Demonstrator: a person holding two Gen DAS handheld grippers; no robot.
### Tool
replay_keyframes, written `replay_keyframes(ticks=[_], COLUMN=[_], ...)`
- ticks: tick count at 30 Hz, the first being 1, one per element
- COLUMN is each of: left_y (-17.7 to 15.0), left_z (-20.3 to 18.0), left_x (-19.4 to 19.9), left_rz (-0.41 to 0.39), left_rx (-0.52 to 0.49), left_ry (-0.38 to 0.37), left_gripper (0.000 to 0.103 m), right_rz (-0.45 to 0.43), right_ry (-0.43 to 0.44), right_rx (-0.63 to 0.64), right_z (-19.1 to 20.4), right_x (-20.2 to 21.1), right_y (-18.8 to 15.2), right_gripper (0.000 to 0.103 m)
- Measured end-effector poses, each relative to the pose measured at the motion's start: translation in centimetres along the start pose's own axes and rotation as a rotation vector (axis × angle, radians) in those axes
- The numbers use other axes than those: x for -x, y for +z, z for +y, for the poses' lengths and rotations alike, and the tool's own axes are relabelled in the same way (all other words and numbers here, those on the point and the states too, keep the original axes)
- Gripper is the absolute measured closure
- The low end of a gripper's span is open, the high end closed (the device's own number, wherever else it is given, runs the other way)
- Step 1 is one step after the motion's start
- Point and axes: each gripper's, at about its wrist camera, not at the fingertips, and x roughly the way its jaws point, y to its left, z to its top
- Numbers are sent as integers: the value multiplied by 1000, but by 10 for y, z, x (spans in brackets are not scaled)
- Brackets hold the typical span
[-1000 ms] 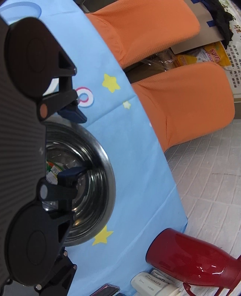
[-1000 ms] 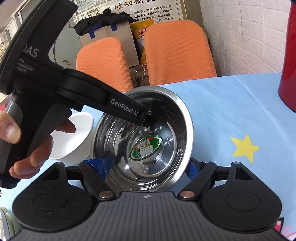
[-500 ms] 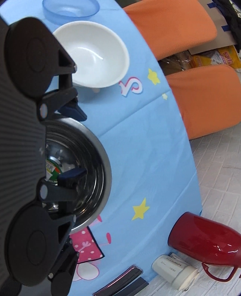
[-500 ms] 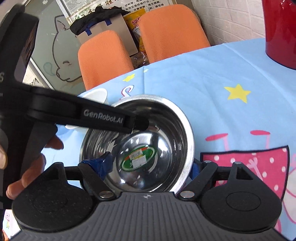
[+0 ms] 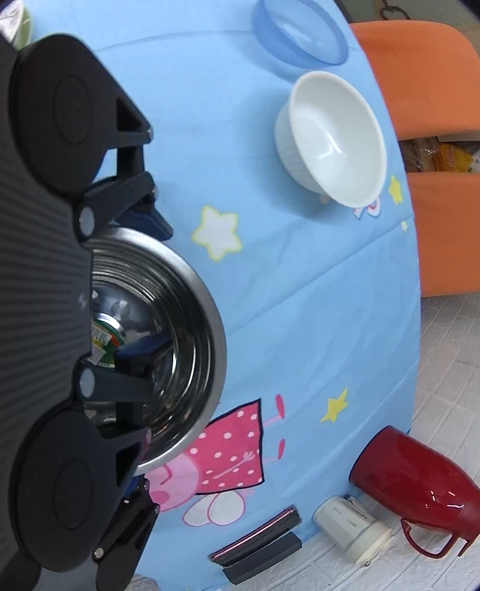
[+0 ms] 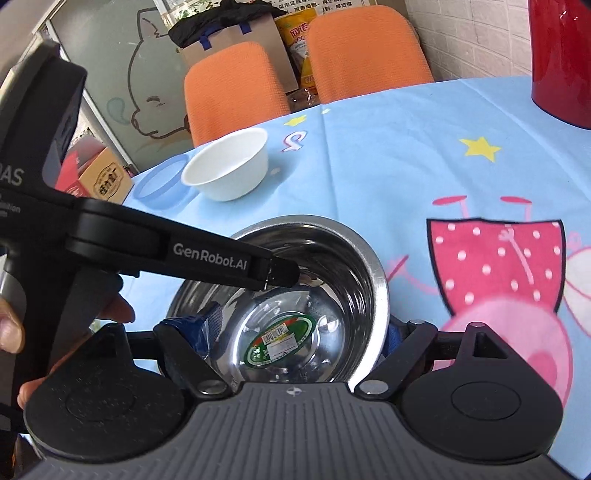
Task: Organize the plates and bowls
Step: 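Carry the steel bowl with the right tool onto the plate stack, then reach the right tool to the white ceramic bowl and grasp its rim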
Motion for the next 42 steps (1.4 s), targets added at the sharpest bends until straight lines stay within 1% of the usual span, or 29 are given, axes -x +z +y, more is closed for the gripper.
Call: replay_keyframes(ticks=[3,6,10,11,12,13,15,16,17,19,21,23,25,28,30,32,35,39,42], left_y=[-16,-26,-29,-30,-30,-32,-34,-34,-32,-28,-24,-21,-21,-20,-20,-17,-5,25,48], left_z=[1,-1,-1,-1,-2,-3,-5,-4,-2,5,15,27,40,61,75,86,98,107,113], left_x=[10,14,15,16,17,18,24,29,36,53,72,92,107,120,124,126,126,119,107], left_rz=[19,10,-5,-5,-6,-13,-60,-84,-110,-158,-211,-264,-303,-324,-328,-331,-338,-343,-327], left_rx=[31,24,19,14,7,-1,-23,-28,-31,-20,-2,9,13,31,49,63,69,46,46], left_ry=[-34,-33,-28,-35,-43,-44,-31,-24,-24,-36,-33,3,51,128,163,178,192,195,175], left_gripper=[60,59,59,57,52,51,45,45,43,36,33,29,29,29,29,29,29,29,29], right_rz=[-6,-13,6,16,28,38,31,17,3,-37,-91,-132,-170,-232,-256,-275,-262,-209,-155], right_ry=[-11,-24,6,13,17,20,20,9,-4,-41,-87,-118,-130,-149,-152,-140,-101,-63,-21], right_rx=[15,38,7,3,1,-4,-9,-21,-27,-22,-7,5,32,99,138,161,190,254,272], right_z=[9,16,11,11,11,11,8,5,3,-3,-9,-15,-18,-16,-11,-6,6,23,31], right_x=[13,19,15,12,9,7,8,11,15,27,41,53,63,74,76,75,60,25,-2], right_y=[-9,-17,-25,-26,-28,-30,-32,-31,-29,-25,-20,-16,-12,-5,4,14,33,59,78], right_gripper=[30,30,30,30,30,30,32,31,31,31,31,31,31,31,31,31,31,31,31])
